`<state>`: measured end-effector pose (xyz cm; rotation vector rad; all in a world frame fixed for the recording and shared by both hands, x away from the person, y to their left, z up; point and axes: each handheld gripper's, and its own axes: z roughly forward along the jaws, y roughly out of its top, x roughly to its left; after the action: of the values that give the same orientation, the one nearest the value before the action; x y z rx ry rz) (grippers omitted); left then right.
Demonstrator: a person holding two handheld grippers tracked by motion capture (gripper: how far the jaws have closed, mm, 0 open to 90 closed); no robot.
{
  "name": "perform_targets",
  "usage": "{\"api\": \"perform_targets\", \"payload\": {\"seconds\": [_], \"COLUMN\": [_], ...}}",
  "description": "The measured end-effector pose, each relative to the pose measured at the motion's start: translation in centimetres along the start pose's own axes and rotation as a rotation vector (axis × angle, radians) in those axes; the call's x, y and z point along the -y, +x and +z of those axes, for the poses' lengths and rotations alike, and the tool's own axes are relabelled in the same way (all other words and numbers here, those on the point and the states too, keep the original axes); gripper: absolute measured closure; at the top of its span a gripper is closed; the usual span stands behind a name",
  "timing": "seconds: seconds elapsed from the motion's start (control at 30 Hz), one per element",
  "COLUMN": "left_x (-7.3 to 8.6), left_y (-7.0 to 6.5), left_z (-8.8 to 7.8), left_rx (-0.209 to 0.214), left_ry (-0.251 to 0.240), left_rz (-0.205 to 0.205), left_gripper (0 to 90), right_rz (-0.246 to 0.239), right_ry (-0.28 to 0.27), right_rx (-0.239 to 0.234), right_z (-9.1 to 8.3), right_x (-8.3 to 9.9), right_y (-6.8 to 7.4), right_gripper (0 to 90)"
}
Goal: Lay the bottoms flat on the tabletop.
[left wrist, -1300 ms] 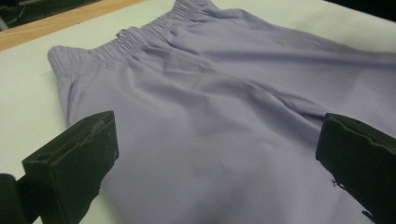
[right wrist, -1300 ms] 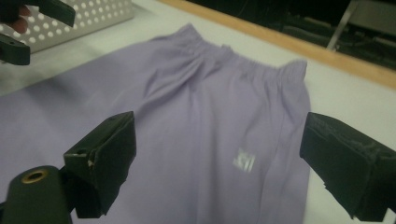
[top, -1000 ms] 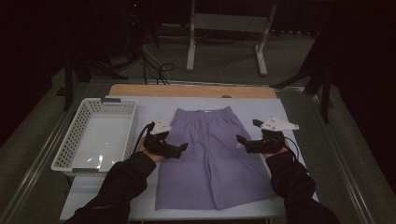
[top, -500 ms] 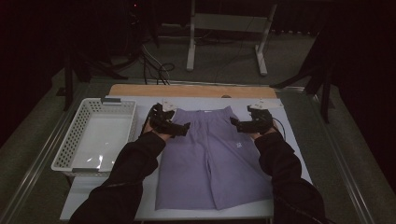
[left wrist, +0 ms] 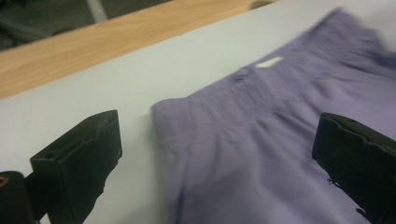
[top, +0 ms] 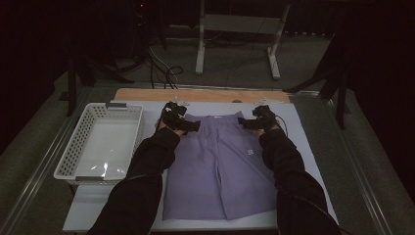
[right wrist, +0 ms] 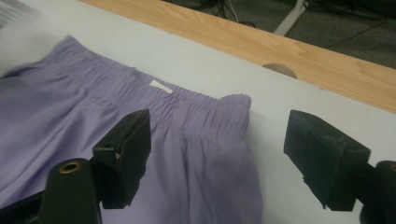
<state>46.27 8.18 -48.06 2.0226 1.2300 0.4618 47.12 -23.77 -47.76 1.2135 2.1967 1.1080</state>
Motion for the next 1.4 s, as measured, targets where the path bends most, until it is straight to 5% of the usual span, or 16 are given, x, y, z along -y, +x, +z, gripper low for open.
{"api": "perform_targets", "payload": {"seconds": [0.17,0.23,0.3,0.5,0.7,0.77,0.9,1.03,1.2,1.4], "left_x": [0.2,0.3,0.3,0.4,1.0,1.2,1.2,1.4,0.7,-1.2], "left_y": [0.9,1.3,1.4,2.3,2.9,3.0,2.6,2.5,1.9,0.7], "left_z": [1.8,2.2,2.5,3.3,3.9,4.2,4.7,5.2,5.1,4.2], "left_rx": [-0.021,-0.013,-0.003,-0.037,-0.035,-0.025,-0.005,0.063,0.049,-0.024], "left_ry": [0.047,0.037,0.029,0.06,0.059,0.056,0.046,0.057,0.027,-0.084], "left_rz": [0.003,-0.033,-0.044,-0.07,-0.085,-0.089,-0.077,-0.08,-0.027,0.068], "left_gripper": [7.3,11.0,15.8,20.7,32.0,34.6,42.9,57.8,83.3,84.2], "right_rz": [0.04,0.05,0.028,0.059,0.005,0.028,-0.023,-0.026,-0.021,0.015], "right_ry": [0.026,0.048,0.067,0.105,0.145,0.138,0.16,0.144,0.143,0.093], "right_rx": [0.003,0.007,0.013,-0.01,-0.004,-0.011,0.044,0.039,0.042,0.089], "right_z": [1.9,2.7,3.2,4.5,4.6,4.3,4.0,3.9,3.6,3.2], "right_x": [-0.1,0.0,0.1,0.5,0.7,0.8,0.9,1.0,0.9,0.1], "right_y": [-0.4,-0.5,-0.7,-1.1,-1.8,-2.2,-2.3,-2.3,-2.5,-3.4], "right_gripper": [23.6,24.6,35.9,42.6,84.6,85.7,85.8,85.8,85.8,85.8]}}
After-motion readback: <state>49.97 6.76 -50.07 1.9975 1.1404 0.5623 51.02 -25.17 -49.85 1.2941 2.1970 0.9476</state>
